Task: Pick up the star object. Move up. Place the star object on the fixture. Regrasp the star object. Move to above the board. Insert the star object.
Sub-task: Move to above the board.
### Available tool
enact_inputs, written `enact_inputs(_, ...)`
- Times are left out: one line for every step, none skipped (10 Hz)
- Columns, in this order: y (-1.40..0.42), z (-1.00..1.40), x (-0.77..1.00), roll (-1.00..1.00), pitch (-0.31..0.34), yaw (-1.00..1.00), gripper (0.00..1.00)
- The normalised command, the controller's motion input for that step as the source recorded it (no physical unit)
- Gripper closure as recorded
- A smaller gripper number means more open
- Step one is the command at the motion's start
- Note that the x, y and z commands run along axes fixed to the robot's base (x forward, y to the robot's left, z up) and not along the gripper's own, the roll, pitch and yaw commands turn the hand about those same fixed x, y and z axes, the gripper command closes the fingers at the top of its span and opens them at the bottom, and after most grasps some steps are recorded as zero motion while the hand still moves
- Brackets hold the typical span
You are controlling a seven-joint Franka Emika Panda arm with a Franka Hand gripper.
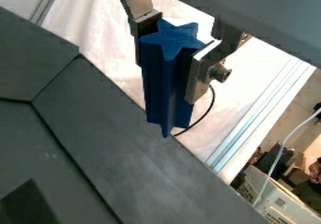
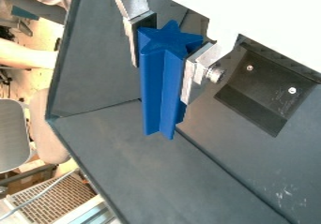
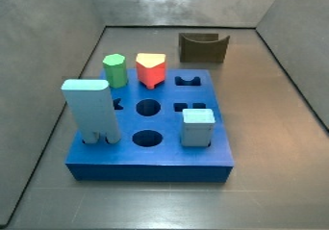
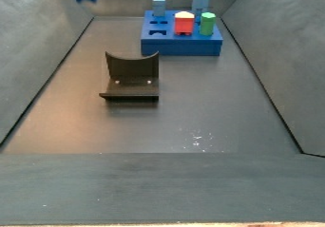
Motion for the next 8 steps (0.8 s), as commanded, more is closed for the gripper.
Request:
enact_inputs(-0.01, 0.12, 0.04, -0.03, 0.214, 0.12, 1.00)
enact_inputs(-0.01, 0.05, 0.05, -0.01, 0.202, 0.15, 1.00)
enact_inputs(-1.00, 0.23, -0.63, -1.00, 0.087, -0.04, 1.00)
enact_inputs(-1.00, 0.24, -0.63, -1.00, 0.079, -0.04, 1.00)
enact_inputs(-1.00, 0.25, -0.67, -1.00, 0.057, -0.03, 1.00)
enact_inputs(-1.00, 0.23, -0.67, -1.00, 0.054, -0.03, 1.00)
enact_inputs(-1.00, 0.24, -0.68, -1.00, 0.054, -0.03, 1.00)
enact_inputs(-1.00, 0.24, -0.68, -1.00, 0.054, -0.03, 1.00)
